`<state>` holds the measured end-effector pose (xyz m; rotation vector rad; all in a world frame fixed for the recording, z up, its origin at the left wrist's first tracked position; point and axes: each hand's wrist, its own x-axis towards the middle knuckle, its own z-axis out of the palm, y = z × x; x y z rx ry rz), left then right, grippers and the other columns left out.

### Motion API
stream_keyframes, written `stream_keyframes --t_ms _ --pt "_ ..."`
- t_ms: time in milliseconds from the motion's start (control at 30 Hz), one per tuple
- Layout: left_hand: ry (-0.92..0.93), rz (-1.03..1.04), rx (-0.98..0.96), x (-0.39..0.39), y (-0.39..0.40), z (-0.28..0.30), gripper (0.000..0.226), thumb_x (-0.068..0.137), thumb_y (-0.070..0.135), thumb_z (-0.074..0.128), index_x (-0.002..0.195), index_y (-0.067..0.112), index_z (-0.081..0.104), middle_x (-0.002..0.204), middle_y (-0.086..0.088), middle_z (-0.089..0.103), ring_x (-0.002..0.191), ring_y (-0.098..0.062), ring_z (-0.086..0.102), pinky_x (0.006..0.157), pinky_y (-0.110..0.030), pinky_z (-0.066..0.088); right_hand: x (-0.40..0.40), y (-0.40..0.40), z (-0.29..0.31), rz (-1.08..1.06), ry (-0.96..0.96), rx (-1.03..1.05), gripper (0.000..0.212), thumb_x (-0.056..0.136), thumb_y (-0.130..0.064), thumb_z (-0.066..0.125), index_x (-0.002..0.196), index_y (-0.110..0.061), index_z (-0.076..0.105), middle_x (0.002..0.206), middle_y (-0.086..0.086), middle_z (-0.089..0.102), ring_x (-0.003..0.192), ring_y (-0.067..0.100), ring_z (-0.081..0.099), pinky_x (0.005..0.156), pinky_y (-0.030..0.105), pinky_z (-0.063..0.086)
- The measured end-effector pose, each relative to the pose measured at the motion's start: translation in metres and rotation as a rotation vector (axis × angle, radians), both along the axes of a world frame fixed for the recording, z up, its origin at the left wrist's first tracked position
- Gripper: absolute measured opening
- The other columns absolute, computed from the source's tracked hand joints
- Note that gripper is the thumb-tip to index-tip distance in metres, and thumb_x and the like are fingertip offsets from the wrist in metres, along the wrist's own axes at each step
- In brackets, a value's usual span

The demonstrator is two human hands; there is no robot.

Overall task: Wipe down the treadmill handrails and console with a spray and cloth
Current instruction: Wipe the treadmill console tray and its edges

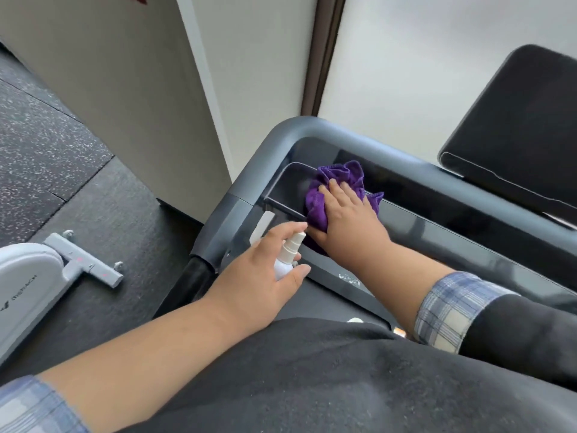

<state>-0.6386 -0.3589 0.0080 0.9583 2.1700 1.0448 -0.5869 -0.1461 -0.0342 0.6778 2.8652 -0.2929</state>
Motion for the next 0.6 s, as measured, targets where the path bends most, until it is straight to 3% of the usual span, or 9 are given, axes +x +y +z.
stream_keyframes --t_ms 133,300,400,467,600 --pt "0.019 -0.046 0.017 0.004 0.023 -0.003 0.054 0.086 0.050 0.059 0.122 0.076 0.027 0.109 0.034 0.055 0.098 0.005 0.056 0.077 0.000 0.037 0.056 0.023 -0.002 -0.100 0.009 0.000 0.095 0.085 -0.080 0.031 0.159 -0.021 0.021 0.167 -0.001 0.013 0.154 0.020 0.009 0.123 0.049 0.015" --pt "0.000 -0.015 0.008 -0.002 0.050 -0.003 0.053 0.091 0.045 0.060 0.121 0.076 0.029 0.105 0.036 0.055 0.091 0.010 0.055 0.065 -0.017 0.042 0.119 0.030 0.002 -0.147 0.110 -0.072 0.078 0.088 -0.066 0.052 0.150 -0.018 0.044 0.160 0.001 0.035 0.150 0.020 0.026 0.122 0.038 0.020" --pt "0.059 0.037 -0.015 -0.015 0.066 -0.004 0.053 0.092 0.043 0.060 0.120 0.075 0.029 0.101 0.028 0.059 0.089 0.011 0.056 0.066 -0.019 0.039 0.129 0.022 0.012 -0.255 0.264 -0.188 0.050 0.087 -0.056 0.060 0.125 -0.023 0.063 0.129 -0.005 0.063 0.126 0.018 0.051 0.103 0.021 0.032" --pt "0.101 0.077 -0.051 -0.027 0.075 -0.006 0.050 0.091 0.045 0.059 0.122 0.071 0.030 0.100 0.021 0.062 0.086 0.003 0.058 0.068 -0.024 0.043 0.128 0.014 0.022 -0.355 0.372 -0.292 0.036 0.087 -0.056 0.057 0.110 -0.029 0.063 0.108 -0.014 0.062 0.108 0.009 0.052 0.084 0.019 0.033" --pt "0.172 0.082 -0.180 -0.049 0.089 -0.011 0.048 0.092 0.044 0.057 0.125 0.064 0.029 0.104 0.011 0.063 0.086 -0.013 0.060 0.074 -0.038 0.050 0.121 0.002 0.044 -0.346 0.533 -0.409 0.034 0.087 -0.055 0.057 0.112 -0.033 0.062 0.103 -0.027 0.055 0.100 -0.007 0.049 0.085 -0.001 0.028"
